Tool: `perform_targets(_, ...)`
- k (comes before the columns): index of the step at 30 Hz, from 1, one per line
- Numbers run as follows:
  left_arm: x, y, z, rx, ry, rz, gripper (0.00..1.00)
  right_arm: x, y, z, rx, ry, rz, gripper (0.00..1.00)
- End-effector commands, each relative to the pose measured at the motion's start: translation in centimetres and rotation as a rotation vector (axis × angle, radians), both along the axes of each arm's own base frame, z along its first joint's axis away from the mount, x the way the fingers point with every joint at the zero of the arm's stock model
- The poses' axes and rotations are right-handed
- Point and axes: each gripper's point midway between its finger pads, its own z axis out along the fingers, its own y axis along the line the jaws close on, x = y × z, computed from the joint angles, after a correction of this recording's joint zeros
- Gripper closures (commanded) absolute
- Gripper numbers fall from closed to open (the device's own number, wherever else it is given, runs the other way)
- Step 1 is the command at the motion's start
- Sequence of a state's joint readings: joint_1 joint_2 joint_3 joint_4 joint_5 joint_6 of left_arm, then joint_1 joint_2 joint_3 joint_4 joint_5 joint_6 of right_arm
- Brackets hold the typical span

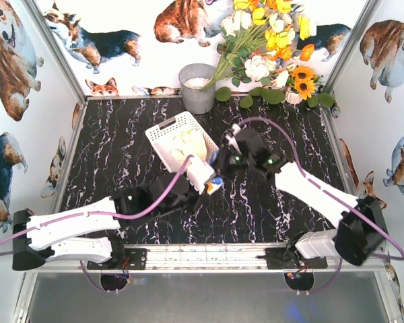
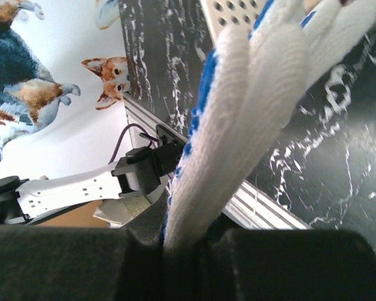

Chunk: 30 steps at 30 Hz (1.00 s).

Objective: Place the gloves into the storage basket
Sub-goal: Place the glove in the bin.

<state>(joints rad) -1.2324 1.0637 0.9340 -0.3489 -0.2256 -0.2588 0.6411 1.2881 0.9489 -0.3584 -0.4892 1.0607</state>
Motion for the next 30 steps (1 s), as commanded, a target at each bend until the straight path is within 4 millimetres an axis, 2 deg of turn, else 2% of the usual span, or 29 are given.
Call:
perform_targets(1, 1.2, 0.7, 2.2, 0.043, -0.075, -0.051, 1.0, 3.1, 1.4, 2.7, -0.04, -0.17, 0.074, 1.0)
perform_targets(2, 1.8, 1.0, 2.5, 0.048, -0.09, -0.039, 1.0, 3.9, 2.0, 3.7, -0.033, -0.211, 0.095, 1.0)
perform_targets(5, 3.9, 1.8, 3.0, 0.073, -0.131, 0.017, 1.0, 6.0, 3.5, 4.1, -0.045, -0.302, 0.159, 1.0)
perform_targets(12, 9.4, 3.3, 1.6, 0.213, -0.183, 0.178, 1.0, 10.6, 6.0, 3.6, -0.046, -0.464, 0.247, 1.0)
perform_targets(17, 13.8, 5.4, 0.7, 0.299, -0.218, 0.271, 1.0, 13.9, 7.6, 2.6, 0.008, -0.515, 0.277, 1.0)
perform_targets(20, 15.8, 5.8, -0.2, 0.357, -0.212, 0.295, 1.0, 15.7, 8.4, 1.7, 0.015, -0.537, 0.297, 1.0)
perform_targets(30, 20.2, 6.9, -4.7, 0.521, -0.178, 0.336, 1.0, 21.3, 10.3, -1.0, 0.051, -0.6, 0.321, 1.0)
